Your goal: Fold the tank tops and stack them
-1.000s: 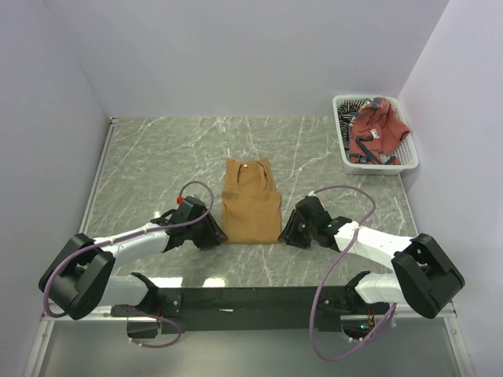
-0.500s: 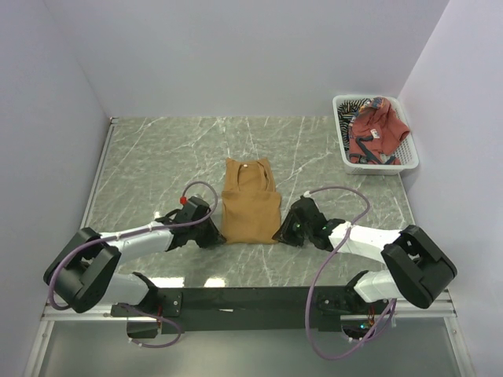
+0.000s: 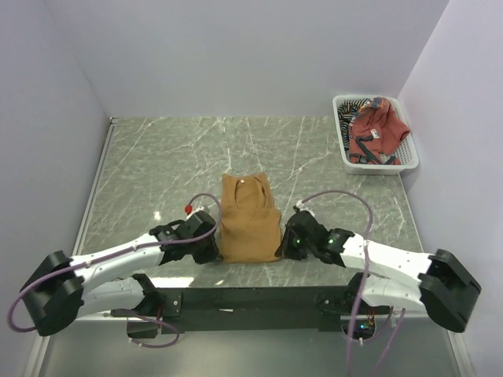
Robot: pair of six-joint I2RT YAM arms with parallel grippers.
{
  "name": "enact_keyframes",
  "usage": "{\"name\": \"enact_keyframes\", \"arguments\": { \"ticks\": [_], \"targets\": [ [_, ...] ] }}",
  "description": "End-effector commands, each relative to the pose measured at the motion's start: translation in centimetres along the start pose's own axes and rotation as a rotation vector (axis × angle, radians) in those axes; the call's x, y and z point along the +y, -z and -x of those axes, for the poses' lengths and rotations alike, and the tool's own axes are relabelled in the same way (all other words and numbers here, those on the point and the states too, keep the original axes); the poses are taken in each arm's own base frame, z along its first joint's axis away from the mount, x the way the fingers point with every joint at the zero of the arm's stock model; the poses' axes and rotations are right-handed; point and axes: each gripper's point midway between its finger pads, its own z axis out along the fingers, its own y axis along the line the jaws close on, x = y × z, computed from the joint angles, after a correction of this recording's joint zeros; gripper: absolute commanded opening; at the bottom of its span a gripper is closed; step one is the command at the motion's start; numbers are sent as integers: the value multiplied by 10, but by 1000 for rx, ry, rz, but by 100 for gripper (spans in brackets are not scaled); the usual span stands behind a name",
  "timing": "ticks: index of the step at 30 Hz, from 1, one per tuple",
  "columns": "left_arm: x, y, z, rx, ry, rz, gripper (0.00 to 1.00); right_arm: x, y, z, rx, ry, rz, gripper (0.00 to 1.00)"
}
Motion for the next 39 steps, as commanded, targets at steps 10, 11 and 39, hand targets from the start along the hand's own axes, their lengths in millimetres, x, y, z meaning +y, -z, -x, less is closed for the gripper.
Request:
{"name": "enact_keyframes", "arguments": {
  "ticks": [10,11,39],
  "targets": [
    [-57,83,44,-175,-35,-68,0,54,66,52,-160,117,1,0],
    [-66,85,60,-199,-22,-77,0,63,70,63,-180,132,16,0],
    [-98,8,343,-488,69,-92,68,36,-38,305,-335,56,-174,51]
  ]
}}
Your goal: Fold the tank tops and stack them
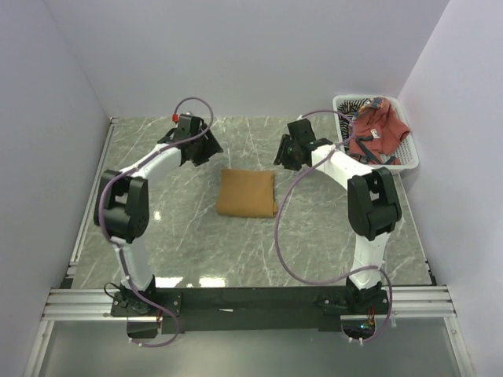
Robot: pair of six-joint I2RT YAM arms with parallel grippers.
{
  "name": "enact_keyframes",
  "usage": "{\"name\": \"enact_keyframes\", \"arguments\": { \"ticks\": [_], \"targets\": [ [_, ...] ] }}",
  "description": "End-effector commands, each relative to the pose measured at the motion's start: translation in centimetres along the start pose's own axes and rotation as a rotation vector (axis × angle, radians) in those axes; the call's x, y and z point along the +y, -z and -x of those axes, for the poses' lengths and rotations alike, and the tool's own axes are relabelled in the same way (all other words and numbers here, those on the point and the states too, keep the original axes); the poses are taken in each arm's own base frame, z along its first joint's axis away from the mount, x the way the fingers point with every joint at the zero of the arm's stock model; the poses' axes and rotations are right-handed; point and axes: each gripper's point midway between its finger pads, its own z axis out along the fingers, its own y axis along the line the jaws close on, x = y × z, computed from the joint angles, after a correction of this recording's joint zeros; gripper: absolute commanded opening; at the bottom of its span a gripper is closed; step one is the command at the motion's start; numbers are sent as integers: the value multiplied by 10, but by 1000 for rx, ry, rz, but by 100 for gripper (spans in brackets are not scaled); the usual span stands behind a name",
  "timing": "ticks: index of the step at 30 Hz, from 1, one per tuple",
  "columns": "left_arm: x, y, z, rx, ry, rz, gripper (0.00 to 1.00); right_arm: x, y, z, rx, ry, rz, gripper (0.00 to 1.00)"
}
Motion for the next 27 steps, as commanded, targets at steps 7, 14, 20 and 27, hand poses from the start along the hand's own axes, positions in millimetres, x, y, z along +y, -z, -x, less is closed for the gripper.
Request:
{"name": "enact_keyframes", "arguments": {
  "ticks": [7,14,20,27],
  "targets": [
    [30,69,-73,134,2,-52,68,51,63,-70,-46,200,68,48],
    [38,66,-112,272,-43,-126,73,31,28,-114,68,230,19,41],
    [56,46,-132,350,-38,-82,67,2,12,-125,110,187,-7,36],
    [75,29,-159,437,-73,-12,63,4,16,-119,118,187,28,36]
  ]
}}
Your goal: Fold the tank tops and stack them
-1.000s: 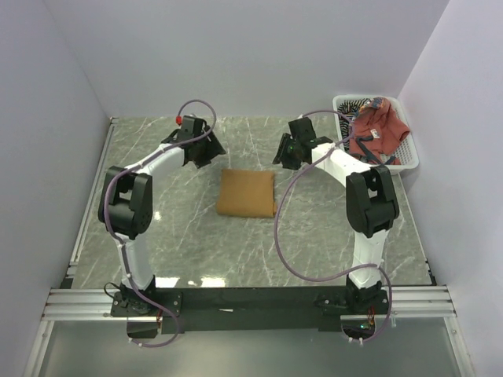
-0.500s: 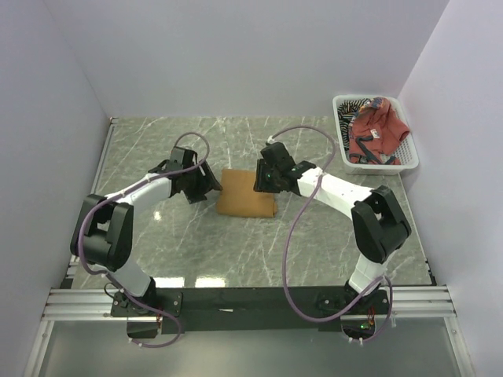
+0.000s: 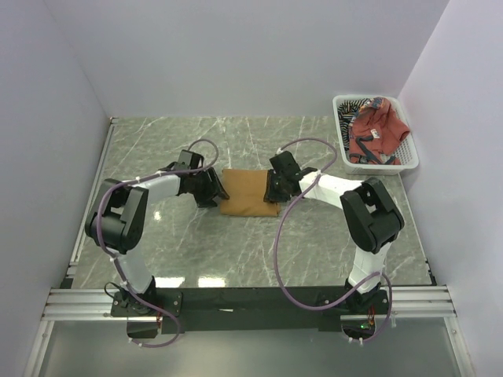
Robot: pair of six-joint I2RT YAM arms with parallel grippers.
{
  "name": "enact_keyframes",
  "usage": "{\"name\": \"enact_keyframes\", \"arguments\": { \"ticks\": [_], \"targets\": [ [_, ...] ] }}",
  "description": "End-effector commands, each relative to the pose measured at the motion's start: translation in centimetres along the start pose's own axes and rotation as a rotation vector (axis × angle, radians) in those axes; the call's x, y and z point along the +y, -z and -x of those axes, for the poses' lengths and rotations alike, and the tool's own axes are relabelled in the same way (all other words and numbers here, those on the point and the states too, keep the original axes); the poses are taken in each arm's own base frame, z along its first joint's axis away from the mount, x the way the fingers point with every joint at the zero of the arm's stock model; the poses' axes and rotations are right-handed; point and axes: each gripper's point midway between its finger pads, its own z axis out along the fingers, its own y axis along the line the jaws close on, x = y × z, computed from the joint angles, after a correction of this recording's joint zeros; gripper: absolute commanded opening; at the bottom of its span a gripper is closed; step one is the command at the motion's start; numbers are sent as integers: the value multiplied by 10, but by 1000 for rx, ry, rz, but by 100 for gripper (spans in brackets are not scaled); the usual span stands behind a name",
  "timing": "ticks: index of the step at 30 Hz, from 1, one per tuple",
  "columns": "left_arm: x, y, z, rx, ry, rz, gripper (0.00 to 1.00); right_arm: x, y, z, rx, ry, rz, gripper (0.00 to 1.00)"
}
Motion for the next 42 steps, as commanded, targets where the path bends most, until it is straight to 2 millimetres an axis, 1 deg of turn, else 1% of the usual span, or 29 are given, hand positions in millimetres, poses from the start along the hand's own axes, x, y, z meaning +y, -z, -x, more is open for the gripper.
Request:
{"name": "enact_keyframes", "arguments": {
  "ticks": [1,3,5,6,7,8,9,10,11,12,14,16,17,19,20,21,22,23,24,26,27,32,33,36,37,38,40,41,42],
  "targets": [
    [9,-17,-14,51,-57,45,62,4,6,11,-31,17,25,36],
    [12,-22,-18,67,-60,66,60,9,8,15,-37,16,40,36],
    [13,-26,-29,91,-82,93,56,14,14,18,-45,17,62,36],
    [16,-29,-26,76,-92,127,55,16,16,21,-52,17,67,38],
    [15,-31,-28,80,-104,141,43,18,20,24,-63,18,73,39],
    [21,-31,-31,91,-104,174,37,22,26,31,-84,19,86,41],
    [19,-30,-28,83,-113,187,30,25,30,32,-90,20,94,42],
    [26,-29,-23,57,-120,240,21,26,33,36,-102,19,97,43],
    [30,-26,-19,46,-134,276,1,31,41,41,-121,20,114,43],
    [36,-18,-16,54,-146,333,1,32,45,42,-126,21,123,45],
    [54,-4,-2,-4,-189,465,0,38,57,45,-149,21,151,45],
    [70,19,3,-21,-213,591,1,37,63,43,-160,17,165,45],
    [84,31,13,-70,-231,689,0,40,72,46,-180,17,181,45],
    [102,53,16,-87,-234,787,0,39,74,42,-190,11,194,46],
    [111,68,27,-154,-243,864,0,41,80,45,-207,8,211,46],
    [124,78,28,-161,-230,908,0,41,80,39,-195,8,223,46],
    [131,85,31,-180,-231,938,0,42,82,38,-199,6,236,46],
    [144,98,33,-208,-247,1001,0,44,82,38,-204,1,250,46],
    [156,108,38,-224,-231,1043,0,44,81,31,-189,3,263,46],
    [170,123,43,-240,-234,1108,0,45,81,29,-192,0,281,46],
    [177,130,48,-253,-220,1134,0,44,80,24,-182,1,285,46],
    [173,161,77,-361,-316,1188,0,44,82,20,-184,0,305,46],
    [181,175,84,-388,-311,1247,0,43,81,19,-183,1,301,46],
    [199,198,97,-402,-311,1322,0,46,79,15,-168,-5,318,46],
    [205,206,99,-392,-334,1353,0,46,79,15,-167,-6,324,46],
    [212,212,94,-394,-333,1363,0,46,79,14,-166,-6,327,46],
    [225,219,98,-425,-304,1365,0,45,77,13,-165,-4,322,46],
    [234,224,91,-405,-318,1381,0,45,76,13,-162,-3,319,46],
    [243,230,90,-406,-294,1394,0,45,75,13,-162,-2,319,46]
  ]
}}
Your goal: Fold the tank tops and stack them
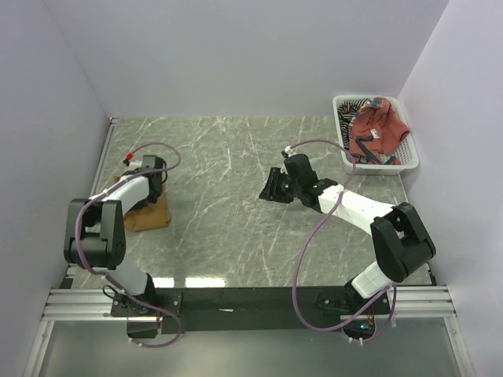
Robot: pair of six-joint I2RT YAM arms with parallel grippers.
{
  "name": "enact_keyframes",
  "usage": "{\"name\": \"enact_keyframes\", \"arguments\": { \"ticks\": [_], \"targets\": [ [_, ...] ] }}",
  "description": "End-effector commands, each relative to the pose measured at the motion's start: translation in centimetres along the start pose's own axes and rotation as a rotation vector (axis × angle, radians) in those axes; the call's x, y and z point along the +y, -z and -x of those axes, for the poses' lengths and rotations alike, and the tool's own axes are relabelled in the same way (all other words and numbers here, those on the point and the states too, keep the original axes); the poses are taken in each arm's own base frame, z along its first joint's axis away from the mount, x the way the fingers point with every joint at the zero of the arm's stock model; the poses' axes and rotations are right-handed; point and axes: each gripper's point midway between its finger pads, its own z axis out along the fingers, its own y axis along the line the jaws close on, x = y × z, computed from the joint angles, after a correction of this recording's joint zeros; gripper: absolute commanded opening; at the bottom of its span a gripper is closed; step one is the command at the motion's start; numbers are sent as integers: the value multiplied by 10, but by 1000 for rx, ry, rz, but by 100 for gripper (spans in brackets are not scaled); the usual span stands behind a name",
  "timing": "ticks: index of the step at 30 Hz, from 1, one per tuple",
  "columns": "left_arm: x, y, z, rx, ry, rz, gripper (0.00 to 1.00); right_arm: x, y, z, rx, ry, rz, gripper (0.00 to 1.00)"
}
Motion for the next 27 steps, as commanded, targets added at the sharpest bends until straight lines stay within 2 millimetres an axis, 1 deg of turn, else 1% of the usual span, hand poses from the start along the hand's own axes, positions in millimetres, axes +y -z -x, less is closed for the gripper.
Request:
{"name": "enact_keyframes", "arguments": {
  "ticks": [1,2,3,4,6,7,9,10,11,14,15,18,19,20,21,22,23,24,25,26,27],
  "targets": [
    [37,-12,5,-49,-10,108,0,9,3,9,-39,8,44,46],
    [39,-16,0,-43,-18,120,0,10,2,9,-38,8,49,45],
    [48,-24,-2,-27,5,138,1,11,1,8,-33,6,56,45],
    [49,-28,1,-38,27,140,0,10,0,6,-28,3,55,45],
    [53,-36,1,-30,35,149,0,9,-1,6,-31,2,53,45],
    [54,-40,7,-48,41,148,0,8,-2,5,-29,1,52,45],
    [56,-45,13,-60,48,157,0,8,-3,5,-29,1,50,45],
    [57,-47,17,-64,22,156,0,8,-3,5,-26,0,52,45],
    [55,-50,24,-78,34,151,0,8,-4,5,-26,0,52,45],
    [58,-61,28,-68,28,170,0,6,-5,3,-24,3,45,45],
    [62,-63,28,-66,30,187,1,4,-6,3,-24,3,41,45],
    [67,-67,30,-67,36,207,14,2,-8,2,-22,5,33,45],
    [70,-68,29,-62,64,221,21,2,-9,2,-21,4,33,45],
    [72,-67,32,-61,90,227,26,2,-9,2,-19,6,33,45],
    [75,-66,31,-48,95,236,31,2,-9,1,-16,7,36,45],
    [79,-64,34,-52,128,257,46,2,-9,2,-20,9,34,46],
    [83,-59,44,-73,201,262,55,1,-9,2,-21,9,33,47],
    [86,-55,48,-75,234,264,60,1,-8,3,-29,11,27,47],
    [89,-51,47,-62,289,270,63,1,-7,4,-33,17,26,49],
    [98,-43,61,-75,355,278,64,-1,-7,4,-35,16,20,50],
    [101,-37,67,-77,408,272,65,-1,-5,7,-48,18,13,50]
  ]
}}
